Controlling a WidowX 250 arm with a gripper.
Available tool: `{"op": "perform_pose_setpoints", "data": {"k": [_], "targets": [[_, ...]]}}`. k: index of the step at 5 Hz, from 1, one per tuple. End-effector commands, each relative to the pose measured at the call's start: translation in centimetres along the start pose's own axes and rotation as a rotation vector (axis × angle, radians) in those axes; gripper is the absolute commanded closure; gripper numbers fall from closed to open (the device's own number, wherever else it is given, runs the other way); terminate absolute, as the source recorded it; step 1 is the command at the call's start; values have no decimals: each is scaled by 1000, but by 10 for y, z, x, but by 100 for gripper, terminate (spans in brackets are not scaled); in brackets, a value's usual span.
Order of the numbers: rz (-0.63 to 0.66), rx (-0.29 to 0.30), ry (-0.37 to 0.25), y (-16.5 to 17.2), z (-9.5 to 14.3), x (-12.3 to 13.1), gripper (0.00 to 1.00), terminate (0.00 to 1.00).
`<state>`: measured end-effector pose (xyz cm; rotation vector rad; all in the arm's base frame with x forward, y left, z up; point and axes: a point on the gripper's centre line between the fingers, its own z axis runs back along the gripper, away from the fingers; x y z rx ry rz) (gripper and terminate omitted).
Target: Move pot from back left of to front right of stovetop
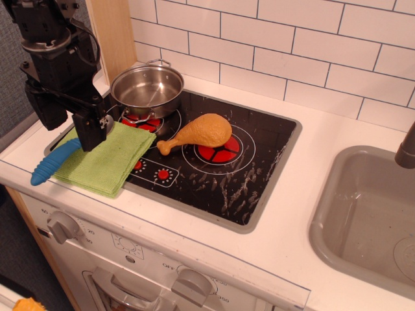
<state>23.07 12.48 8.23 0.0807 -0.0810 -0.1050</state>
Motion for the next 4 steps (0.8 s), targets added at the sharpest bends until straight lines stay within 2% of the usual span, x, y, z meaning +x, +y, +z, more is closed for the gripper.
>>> {"op": "perform_pose_setpoints", "data": {"k": [1, 2, 3, 4], "targets": [[0, 0, 0, 0, 0, 0, 0, 0], [-21, -51, -96, -4, 3, 40, 0, 0], [-27, -37, -137, -13, 7, 80, 0, 0], [-28, 3, -164, -18, 5, 121, 0, 0]]}}
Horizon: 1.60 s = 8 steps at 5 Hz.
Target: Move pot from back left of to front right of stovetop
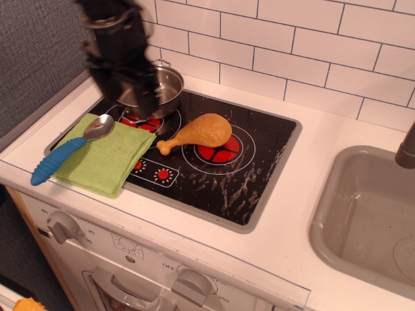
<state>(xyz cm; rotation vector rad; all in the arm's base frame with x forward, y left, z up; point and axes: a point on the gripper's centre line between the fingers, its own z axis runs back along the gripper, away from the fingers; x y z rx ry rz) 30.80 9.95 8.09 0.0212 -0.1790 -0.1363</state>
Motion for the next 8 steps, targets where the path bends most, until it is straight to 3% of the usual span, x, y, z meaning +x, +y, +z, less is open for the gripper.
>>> {"op": "perform_pose_setpoints", "data": {"k": [1, 3, 4, 7, 8], "targets": [[14, 63, -32, -1, -15, 70, 0, 0], [72, 63, 35, 14, -50, 83, 0, 0], [95, 48, 47, 18, -56, 81, 100, 0], [90, 36, 67, 16, -55, 78, 100, 0], [88, 51, 43, 17, -38, 79, 100, 0]]}}
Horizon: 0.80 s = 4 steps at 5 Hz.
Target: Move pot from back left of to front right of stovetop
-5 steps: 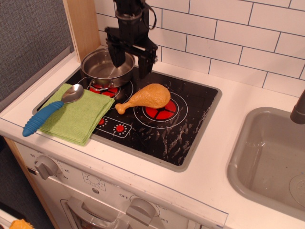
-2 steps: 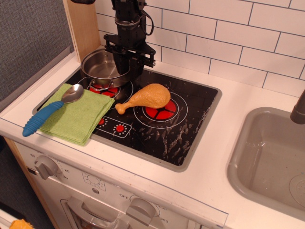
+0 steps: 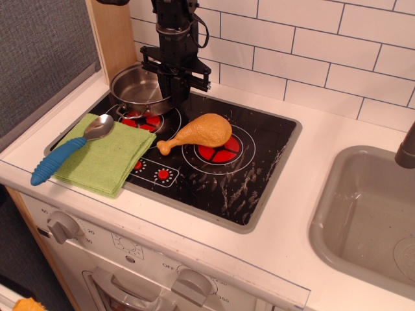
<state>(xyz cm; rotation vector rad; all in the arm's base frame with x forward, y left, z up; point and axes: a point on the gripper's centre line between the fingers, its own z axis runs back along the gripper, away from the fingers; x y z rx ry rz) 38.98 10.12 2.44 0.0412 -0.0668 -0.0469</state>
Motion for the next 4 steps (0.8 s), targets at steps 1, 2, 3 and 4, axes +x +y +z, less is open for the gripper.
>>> {"op": "perform_pose_setpoints", "data": {"k": [1, 2, 3, 4], "targets": [[-31, 36, -137, -7, 74, -3, 100, 0], [-126, 52, -198, -35, 104, -34, 100, 0], [-242, 46, -206, -67, 111, -73, 100, 0], [-407, 83, -188, -104, 101, -111, 100, 0]]}}
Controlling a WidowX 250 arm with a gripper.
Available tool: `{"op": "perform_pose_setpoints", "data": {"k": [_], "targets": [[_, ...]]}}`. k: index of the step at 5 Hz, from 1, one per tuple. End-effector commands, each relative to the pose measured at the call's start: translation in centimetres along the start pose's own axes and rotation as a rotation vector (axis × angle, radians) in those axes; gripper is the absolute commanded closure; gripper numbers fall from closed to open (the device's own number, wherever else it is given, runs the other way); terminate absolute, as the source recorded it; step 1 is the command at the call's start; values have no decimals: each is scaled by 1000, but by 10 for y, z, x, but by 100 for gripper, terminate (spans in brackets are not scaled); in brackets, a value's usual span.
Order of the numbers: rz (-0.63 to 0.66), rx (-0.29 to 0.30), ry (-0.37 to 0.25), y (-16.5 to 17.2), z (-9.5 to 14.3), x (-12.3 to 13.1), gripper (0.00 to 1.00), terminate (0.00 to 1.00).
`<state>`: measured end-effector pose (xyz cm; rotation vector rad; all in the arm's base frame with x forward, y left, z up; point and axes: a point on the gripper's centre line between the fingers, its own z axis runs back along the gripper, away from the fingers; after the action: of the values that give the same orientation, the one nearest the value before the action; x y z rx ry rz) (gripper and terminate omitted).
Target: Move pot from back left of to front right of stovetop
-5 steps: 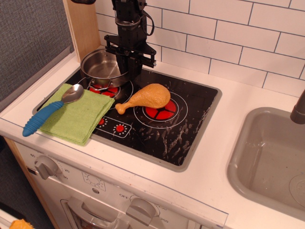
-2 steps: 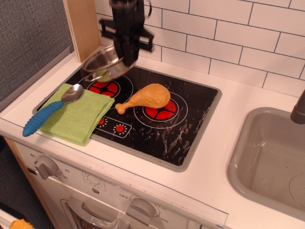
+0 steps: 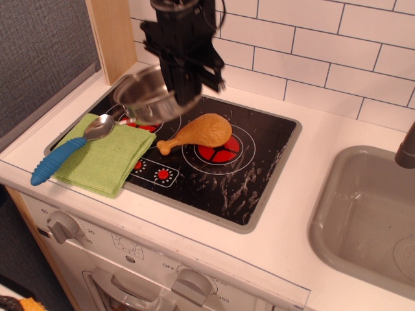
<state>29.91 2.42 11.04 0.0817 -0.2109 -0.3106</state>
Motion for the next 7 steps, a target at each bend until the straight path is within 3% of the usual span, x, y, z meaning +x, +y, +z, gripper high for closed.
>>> {"op": "perform_pose_setpoints", "data": {"k": [1, 4, 6, 7], "targets": [[-243, 67, -27, -58, 6, -30, 100, 0], [-325, 60, 52, -76, -36, -34, 100, 0], [-341, 41, 81, -73, -47, -39, 100, 0], [-342, 40, 80, -73, -46, -37, 0, 0]]}}
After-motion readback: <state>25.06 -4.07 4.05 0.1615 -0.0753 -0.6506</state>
